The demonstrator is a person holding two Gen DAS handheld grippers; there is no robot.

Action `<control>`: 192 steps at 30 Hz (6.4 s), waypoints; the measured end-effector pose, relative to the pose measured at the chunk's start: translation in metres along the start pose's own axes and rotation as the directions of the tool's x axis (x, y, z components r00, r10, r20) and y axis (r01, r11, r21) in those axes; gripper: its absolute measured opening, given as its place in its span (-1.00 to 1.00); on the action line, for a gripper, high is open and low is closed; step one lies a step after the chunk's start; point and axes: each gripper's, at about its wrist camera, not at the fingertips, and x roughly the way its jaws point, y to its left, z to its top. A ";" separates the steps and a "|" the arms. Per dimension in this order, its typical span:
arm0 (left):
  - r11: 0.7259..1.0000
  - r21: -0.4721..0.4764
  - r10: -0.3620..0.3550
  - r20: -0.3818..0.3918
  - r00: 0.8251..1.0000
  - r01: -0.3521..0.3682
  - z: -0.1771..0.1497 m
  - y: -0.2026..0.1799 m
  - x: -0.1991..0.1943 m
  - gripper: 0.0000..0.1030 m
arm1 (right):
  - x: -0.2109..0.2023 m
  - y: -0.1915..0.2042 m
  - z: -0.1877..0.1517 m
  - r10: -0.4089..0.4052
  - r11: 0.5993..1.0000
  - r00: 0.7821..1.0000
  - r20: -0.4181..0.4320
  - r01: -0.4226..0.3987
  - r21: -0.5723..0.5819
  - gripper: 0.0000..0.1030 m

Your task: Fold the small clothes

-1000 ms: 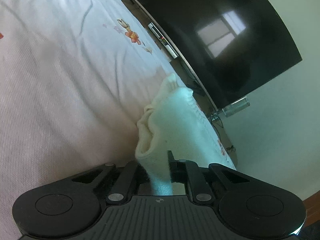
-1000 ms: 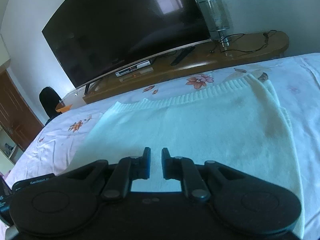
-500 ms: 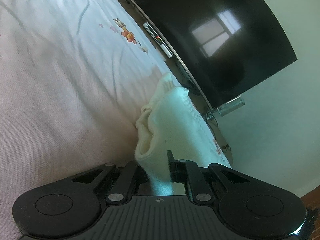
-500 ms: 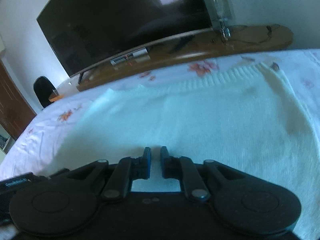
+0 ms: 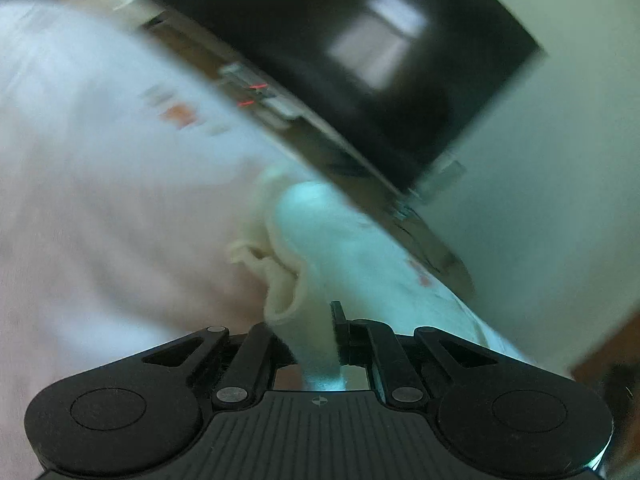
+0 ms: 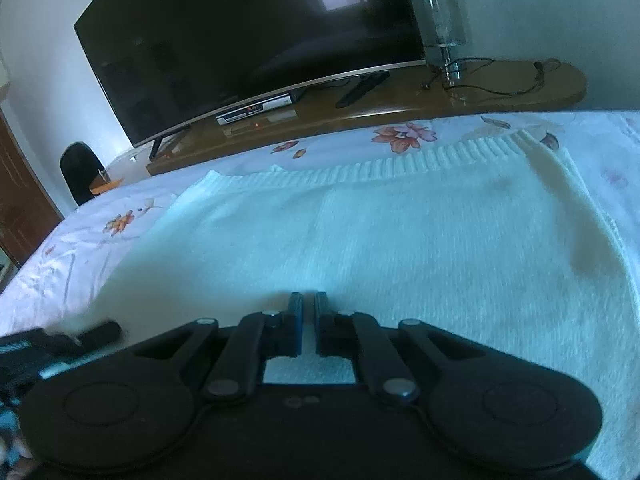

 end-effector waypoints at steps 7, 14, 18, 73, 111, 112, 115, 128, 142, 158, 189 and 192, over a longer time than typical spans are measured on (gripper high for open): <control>0.935 0.323 -0.089 -0.183 0.979 0.145 0.019 -0.099 0.023 -0.85 | -0.047 -0.048 0.005 0.028 0.964 0.997 0.070 -0.045 0.262 -0.60; 0.867 0.422 -0.107 -0.363 0.926 0.266 -0.023 -0.171 0.065 -0.85 | -0.128 -0.118 -0.004 -0.065 0.919 0.985 0.159 -0.003 0.394 -0.50; 0.821 0.482 -0.042 -0.482 0.875 0.305 -0.068 -0.199 0.085 -0.82 | -0.156 -0.148 -0.018 -0.099 0.901 0.984 0.146 0.026 0.433 -0.36; 0.885 0.459 0.095 -0.350 0.932 0.082 0.007 -0.152 0.137 0.27 | -0.076 -0.125 0.034 0.008 0.990 1.000 -0.006 -0.007 0.143 -0.69; 0.812 0.525 -0.026 -0.402 0.915 0.255 -0.042 -0.126 0.035 0.27 | -0.089 -0.127 0.023 -0.032 0.998 0.996 -0.080 0.036 0.042 -0.63; 0.817 0.520 -0.052 -0.362 0.931 0.249 -0.032 -0.127 0.035 0.27 | -0.096 -0.128 0.024 -0.036 0.999 0.998 -0.053 0.038 0.032 -0.53; 0.828 0.540 -0.023 -0.231 0.973 0.148 0.003 -0.142 0.063 0.27 | -0.111 -0.133 0.036 -0.057 0.997 0.995 0.084 0.053 0.048 -0.44; 0.888 0.458 0.161 -0.228 0.960 -0.040 0.029 -0.132 0.186 0.44 | -0.005 -0.128 0.075 -0.136 0.967 0.990 0.046 0.143 -0.212 -0.49; 0.837 0.542 0.079 -0.265 0.961 0.080 -0.014 -0.117 0.085 0.44 | -0.088 -0.082 0.015 -0.094 0.939 0.991 0.090 0.119 -0.323 -0.21; 0.812 0.581 0.126 -0.281 0.952 0.064 -0.051 -0.108 0.021 0.44 | -0.127 -0.062 -0.048 -0.193 0.944 0.981 -0.003 0.185 -0.273 -0.50; 0.926 0.228 -0.140 -0.534 0.834 0.301 0.008 -0.107 0.118 0.39 | -0.084 -0.175 0.019 0.104 0.962 0.992 -0.064 -0.084 0.259 0.26; 0.926 0.197 -0.173 -0.538 0.825 0.322 0.004 -0.107 0.124 0.35 | -0.078 -0.186 0.023 0.213 0.933 0.975 -0.068 -0.182 0.312 0.29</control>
